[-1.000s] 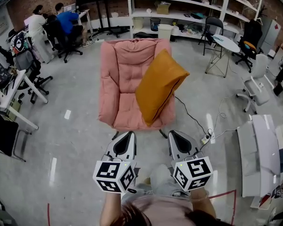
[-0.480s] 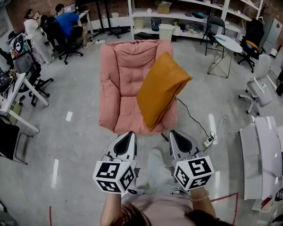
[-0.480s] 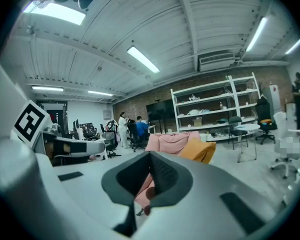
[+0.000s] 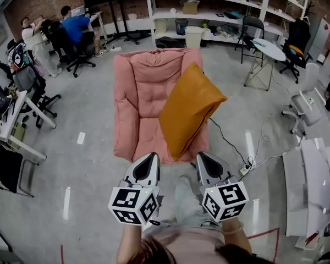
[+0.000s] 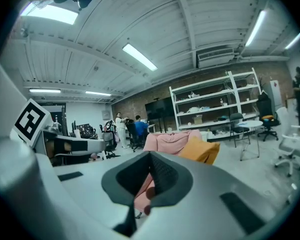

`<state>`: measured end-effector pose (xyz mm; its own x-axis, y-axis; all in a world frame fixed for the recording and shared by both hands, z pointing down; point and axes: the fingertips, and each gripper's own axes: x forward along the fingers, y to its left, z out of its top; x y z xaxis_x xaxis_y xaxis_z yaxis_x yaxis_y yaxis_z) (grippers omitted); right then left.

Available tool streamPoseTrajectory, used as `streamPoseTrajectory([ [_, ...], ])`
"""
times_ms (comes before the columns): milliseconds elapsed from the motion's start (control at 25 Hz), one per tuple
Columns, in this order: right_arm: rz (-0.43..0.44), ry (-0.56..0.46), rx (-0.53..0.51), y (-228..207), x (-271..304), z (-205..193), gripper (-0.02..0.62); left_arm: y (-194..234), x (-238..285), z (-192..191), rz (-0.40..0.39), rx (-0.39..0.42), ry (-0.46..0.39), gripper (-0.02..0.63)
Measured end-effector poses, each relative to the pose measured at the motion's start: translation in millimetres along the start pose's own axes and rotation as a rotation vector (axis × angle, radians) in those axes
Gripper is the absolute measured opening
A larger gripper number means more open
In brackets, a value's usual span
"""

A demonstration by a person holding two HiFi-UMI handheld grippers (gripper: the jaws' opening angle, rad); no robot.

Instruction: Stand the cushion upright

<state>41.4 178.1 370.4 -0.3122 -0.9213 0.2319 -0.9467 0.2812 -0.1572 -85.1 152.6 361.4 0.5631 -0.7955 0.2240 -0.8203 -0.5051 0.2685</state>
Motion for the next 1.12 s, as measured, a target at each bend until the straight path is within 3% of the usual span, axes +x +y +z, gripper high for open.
streamPoseTrajectory([
  [1120, -0.053, 0.044, 0.133, -113, 107, 11, 0.018, 24, 156, 34, -0.082, 0.011, 0.053, -0.008],
])
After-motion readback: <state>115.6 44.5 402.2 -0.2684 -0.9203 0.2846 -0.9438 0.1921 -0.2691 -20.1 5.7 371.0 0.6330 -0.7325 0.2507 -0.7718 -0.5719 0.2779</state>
